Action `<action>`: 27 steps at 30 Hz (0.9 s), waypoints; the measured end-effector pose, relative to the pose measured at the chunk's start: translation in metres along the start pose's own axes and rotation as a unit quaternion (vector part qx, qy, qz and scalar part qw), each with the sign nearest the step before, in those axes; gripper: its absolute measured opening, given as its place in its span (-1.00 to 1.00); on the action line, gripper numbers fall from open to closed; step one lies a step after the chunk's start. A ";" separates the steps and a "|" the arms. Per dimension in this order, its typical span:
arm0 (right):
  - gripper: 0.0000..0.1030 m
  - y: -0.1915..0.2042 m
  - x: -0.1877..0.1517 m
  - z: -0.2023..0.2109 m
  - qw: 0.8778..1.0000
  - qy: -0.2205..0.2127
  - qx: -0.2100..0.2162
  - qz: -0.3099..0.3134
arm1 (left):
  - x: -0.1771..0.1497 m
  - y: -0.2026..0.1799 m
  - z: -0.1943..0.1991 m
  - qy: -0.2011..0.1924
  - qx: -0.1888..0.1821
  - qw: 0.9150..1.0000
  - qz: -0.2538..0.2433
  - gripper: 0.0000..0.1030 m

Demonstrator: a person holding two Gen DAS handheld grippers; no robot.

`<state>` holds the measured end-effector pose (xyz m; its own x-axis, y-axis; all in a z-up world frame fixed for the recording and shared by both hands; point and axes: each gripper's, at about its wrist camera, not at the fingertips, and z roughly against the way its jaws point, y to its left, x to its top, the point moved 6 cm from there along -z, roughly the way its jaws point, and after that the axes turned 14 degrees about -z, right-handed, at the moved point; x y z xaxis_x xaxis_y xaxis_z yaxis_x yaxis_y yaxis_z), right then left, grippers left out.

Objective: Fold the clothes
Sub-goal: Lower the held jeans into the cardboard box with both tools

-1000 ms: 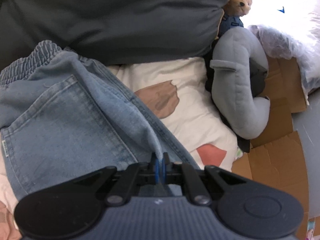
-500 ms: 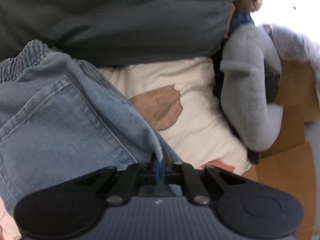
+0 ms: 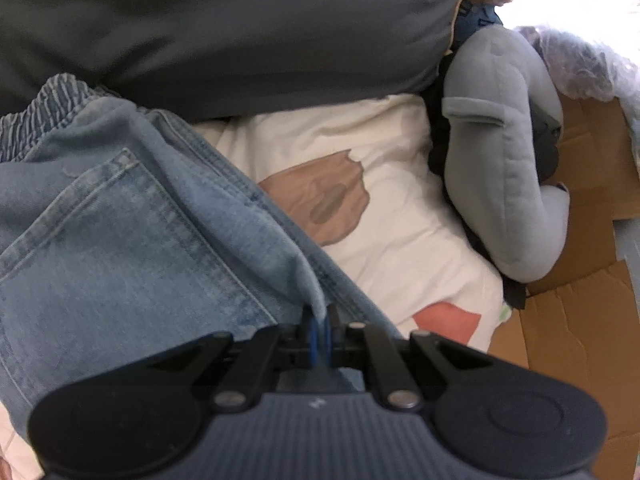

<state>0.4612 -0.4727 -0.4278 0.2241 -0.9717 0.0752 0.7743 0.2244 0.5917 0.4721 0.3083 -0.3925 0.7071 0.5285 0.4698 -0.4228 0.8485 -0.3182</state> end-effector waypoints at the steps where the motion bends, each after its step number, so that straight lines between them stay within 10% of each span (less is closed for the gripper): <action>1: -0.06 0.001 -0.001 -0.004 1.000 -0.004 -0.010 -0.004 | -0.002 0.001 0.002 -0.002 0.003 1.000 0.003 -0.92; 20: -0.12 0.032 -0.037 -0.054 0.984 -0.073 -0.160 0.031 | -0.022 0.018 0.011 -0.020 -0.009 1.000 0.005 -0.92; 27: -0.99 0.016 -0.038 -0.041 0.988 -0.064 -0.139 -0.004 | -0.024 0.021 0.011 -0.021 -0.017 1.000 0.008 -0.92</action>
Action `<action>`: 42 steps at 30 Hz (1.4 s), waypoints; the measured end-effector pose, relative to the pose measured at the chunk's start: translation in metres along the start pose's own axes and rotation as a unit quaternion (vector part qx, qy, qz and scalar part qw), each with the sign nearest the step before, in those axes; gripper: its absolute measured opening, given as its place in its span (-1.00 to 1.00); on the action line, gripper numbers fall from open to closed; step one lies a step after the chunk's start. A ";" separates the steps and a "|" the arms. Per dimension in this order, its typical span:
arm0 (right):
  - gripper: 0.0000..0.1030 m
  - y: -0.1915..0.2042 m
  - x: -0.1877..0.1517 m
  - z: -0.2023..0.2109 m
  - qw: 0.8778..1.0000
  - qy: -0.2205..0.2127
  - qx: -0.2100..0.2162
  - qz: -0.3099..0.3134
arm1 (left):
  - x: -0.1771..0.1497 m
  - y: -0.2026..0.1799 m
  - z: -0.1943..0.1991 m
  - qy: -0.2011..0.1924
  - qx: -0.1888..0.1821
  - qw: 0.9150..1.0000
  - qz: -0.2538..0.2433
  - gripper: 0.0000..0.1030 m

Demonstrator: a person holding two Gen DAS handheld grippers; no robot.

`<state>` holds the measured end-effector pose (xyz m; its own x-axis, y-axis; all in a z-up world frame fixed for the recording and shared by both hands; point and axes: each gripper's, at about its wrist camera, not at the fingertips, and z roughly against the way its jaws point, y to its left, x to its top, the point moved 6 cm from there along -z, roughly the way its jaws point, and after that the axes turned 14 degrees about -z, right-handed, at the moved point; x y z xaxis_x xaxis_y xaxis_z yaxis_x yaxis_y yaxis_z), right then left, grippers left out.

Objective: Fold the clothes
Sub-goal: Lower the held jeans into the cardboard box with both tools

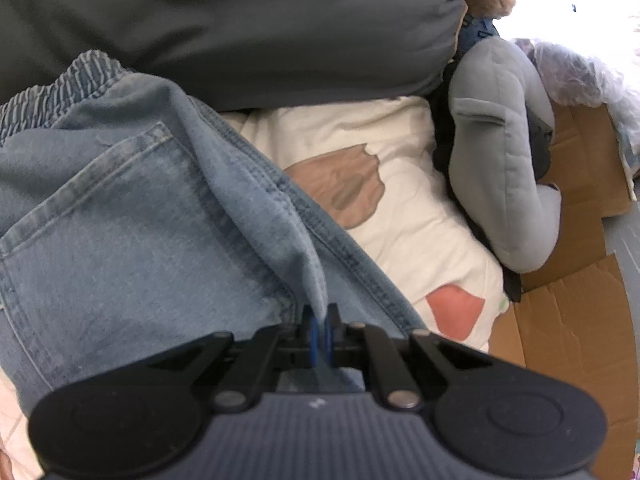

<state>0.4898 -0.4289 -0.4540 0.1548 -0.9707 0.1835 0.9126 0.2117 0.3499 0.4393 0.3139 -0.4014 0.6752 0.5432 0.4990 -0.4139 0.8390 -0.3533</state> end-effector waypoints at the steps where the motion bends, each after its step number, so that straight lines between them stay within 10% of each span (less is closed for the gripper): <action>1: -1.00 -0.003 0.001 0.002 1.000 0.006 0.014 -0.005 | 0.000 0.000 0.000 0.000 -0.001 1.000 0.001 -0.92; 10: -1.00 -0.025 0.009 0.028 0.989 0.001 0.126 -0.076 | 0.012 -0.007 0.005 -0.018 -0.027 0.999 -0.001 -0.93; 42: -1.00 -0.009 -0.023 0.019 0.955 -0.007 0.209 -0.208 | 0.040 -0.027 -0.060 0.000 0.016 1.000 -0.003 -0.81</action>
<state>0.4705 -0.4064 -0.4443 -0.1966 -0.9797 -0.0397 0.6620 -0.1625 0.7317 0.5143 0.3114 -0.4197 0.6770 0.5386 0.5016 -0.4299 0.8426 -0.3245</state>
